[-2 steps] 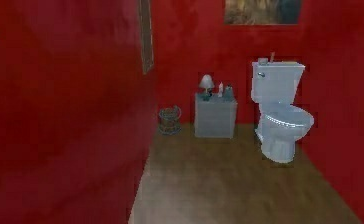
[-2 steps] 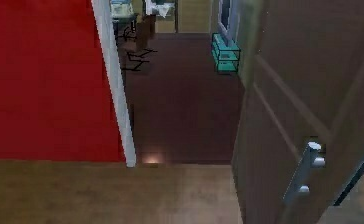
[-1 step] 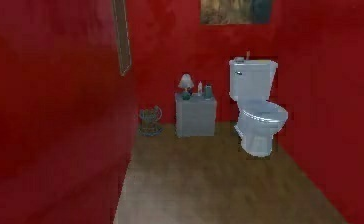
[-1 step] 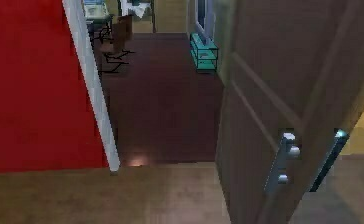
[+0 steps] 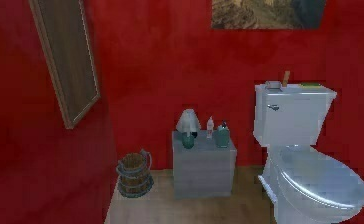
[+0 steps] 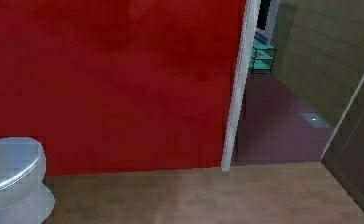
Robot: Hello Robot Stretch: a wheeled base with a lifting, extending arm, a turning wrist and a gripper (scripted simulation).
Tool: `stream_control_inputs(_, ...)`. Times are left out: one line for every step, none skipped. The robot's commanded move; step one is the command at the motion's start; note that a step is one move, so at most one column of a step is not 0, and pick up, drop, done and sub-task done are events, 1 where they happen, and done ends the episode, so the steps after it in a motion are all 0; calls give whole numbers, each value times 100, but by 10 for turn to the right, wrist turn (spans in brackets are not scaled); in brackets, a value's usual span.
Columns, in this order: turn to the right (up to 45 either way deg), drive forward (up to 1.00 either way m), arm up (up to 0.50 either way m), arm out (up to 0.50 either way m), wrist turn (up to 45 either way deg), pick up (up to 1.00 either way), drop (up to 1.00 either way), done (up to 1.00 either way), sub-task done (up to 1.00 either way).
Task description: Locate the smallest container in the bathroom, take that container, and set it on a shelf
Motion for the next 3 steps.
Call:
stream_control_inputs(30, 0, 0, 0, 0, 0, 0, 0, 0)
stream_control_inputs(0, 60, 0, 0, 0, 0, 0, 0, 0)
stream_control_inputs(-450, 0, 0, 0, 0, 0, 0, 0, 0)
